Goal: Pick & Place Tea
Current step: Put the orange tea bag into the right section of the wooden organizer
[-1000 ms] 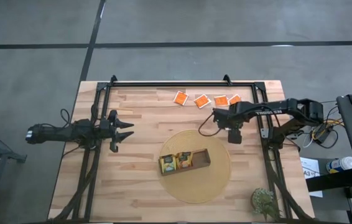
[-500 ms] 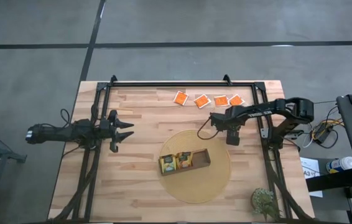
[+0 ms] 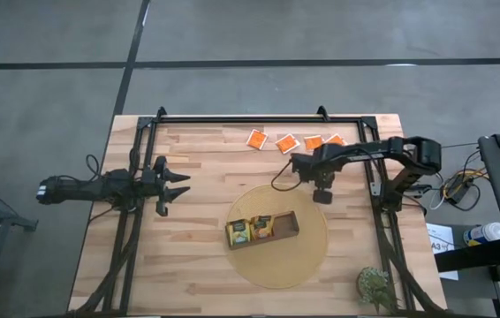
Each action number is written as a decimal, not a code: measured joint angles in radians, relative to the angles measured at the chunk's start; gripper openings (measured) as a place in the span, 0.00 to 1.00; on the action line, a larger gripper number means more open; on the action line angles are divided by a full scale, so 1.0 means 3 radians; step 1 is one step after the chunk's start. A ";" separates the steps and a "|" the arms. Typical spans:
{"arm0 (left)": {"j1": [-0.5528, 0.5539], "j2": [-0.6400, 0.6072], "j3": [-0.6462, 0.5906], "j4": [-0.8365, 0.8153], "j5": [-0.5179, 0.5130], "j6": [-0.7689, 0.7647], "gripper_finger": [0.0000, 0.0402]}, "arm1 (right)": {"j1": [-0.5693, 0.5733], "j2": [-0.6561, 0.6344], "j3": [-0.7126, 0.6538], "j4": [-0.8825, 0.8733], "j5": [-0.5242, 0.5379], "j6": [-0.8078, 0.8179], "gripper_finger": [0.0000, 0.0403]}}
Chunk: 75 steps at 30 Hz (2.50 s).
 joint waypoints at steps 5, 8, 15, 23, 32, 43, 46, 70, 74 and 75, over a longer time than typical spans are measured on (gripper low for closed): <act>0.0000 0.0000 0.0001 0.0005 0.0000 -0.0001 0.38 | 0.0005 -0.0110 0.0370 -0.0293 -0.0428 -0.0003 0.02; 0.0000 0.0000 0.0000 0.0009 0.0000 0.0000 0.38 | 0.0005 -0.0158 0.0613 -0.0447 -0.0691 -0.0006 0.02; 0.0000 0.0000 0.0000 0.0008 0.0001 0.0000 0.38 | 0.0062 -0.0158 0.1209 -0.0913 -0.1191 -0.0048 0.02; 0.0000 0.0000 0.0001 0.0005 0.0000 0.0000 0.38 | 0.0234 -0.0158 0.1597 -0.1042 -0.1974 -0.0158 0.02; 0.0000 0.0000 0.0000 -0.0003 0.0000 0.0000 0.38 | 0.0495 -0.0158 0.1698 -0.0916 -0.2222 -0.0248 0.02; 0.0000 0.0001 0.0001 -0.0003 0.0000 -0.0001 0.38 | 0.0612 0.0113 0.1701 -0.0681 -0.2419 -0.0283 0.02; 0.0000 0.0004 0.0001 -0.0004 0.0000 0.0000 0.38 | 0.0621 0.0219 0.1720 -0.0680 -0.2543 -0.0382 0.02; 0.0000 0.0005 0.0001 -0.0018 0.0000 -0.0001 0.38 | 0.0713 0.0319 0.1686 -0.0237 -0.2923 -0.0408 0.02; 0.0000 0.0005 0.0001 -0.0019 0.0001 0.0000 0.38 | 0.0734 0.0317 0.1632 -0.0148 -0.2939 -0.0375 0.02; 0.0000 0.0005 0.0000 -0.0019 0.0000 0.0000 0.38 | 0.0734 0.0317 0.1615 -0.0145 -0.2939 -0.0374 0.02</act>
